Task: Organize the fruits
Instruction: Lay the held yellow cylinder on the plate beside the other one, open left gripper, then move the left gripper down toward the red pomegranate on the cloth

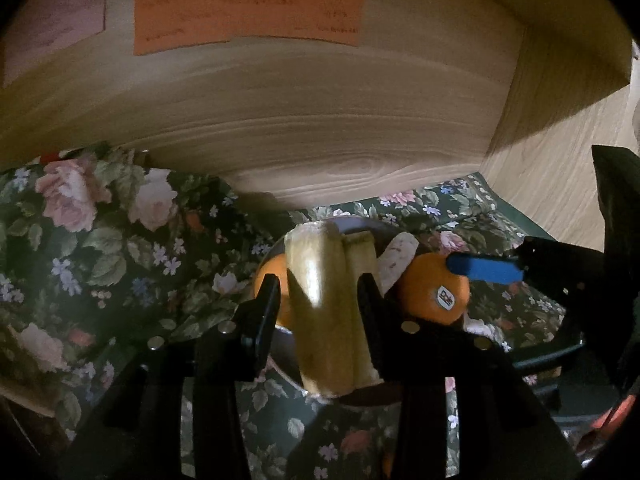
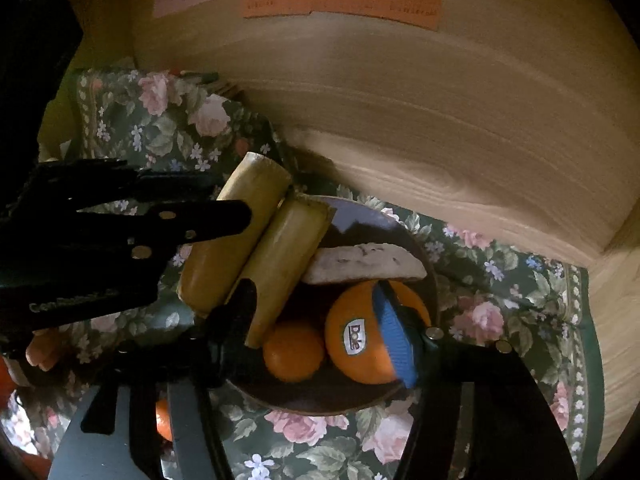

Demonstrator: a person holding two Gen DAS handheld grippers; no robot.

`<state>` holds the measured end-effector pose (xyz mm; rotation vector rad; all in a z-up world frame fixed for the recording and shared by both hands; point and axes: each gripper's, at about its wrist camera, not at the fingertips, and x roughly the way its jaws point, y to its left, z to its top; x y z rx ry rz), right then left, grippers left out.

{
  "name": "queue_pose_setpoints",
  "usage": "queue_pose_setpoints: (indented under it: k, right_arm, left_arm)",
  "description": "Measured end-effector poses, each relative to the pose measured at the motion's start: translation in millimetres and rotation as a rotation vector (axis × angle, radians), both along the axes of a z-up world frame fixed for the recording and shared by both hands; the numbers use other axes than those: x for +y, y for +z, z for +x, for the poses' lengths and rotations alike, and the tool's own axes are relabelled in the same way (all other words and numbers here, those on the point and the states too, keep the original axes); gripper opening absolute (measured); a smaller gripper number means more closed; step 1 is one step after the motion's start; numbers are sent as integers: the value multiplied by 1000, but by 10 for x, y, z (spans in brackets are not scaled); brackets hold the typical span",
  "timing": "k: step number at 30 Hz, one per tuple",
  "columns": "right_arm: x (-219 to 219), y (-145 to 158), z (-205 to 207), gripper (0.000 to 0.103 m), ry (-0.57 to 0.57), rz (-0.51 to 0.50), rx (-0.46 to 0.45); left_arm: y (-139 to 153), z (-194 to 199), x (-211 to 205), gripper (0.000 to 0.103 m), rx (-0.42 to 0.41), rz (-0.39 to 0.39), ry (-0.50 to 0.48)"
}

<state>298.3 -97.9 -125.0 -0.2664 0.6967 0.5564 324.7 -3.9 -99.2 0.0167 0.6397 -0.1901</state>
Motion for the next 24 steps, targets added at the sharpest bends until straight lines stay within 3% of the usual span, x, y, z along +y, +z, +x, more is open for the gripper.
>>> queue_pose_setpoints:
  k: [3, 7, 8, 13, 14, 15, 24]
  right_arm:
    - [-61, 71, -58, 57, -11, 18, -8]
    - [-146, 187, -229, 57, -17, 44, -29]
    - [-162, 208, -275, 57, -16, 47, -36]
    - [-258, 262, -588, 57, -16, 75, -59]
    - [-276, 262, -636, 57, -18, 80, -61]
    - [-301, 250, -699, 57, -20, 85, -63]
    - [-421, 47, -1072, 57, -21, 99, -35]
  left_arm:
    - [58, -129, 32, 39, -11, 0, 10]
    - [143, -381, 71, 48, -42, 0, 19]
    - [165, -459, 79, 49, 5, -10, 18]
    - [197, -808, 86, 51, 10, -12, 14]
    - [185, -881, 82, 52, 13, -13, 11]
    - [169, -954, 75, 55, 47, -71, -6]
    - [-242, -1343, -88, 57, 142, -74, -27]
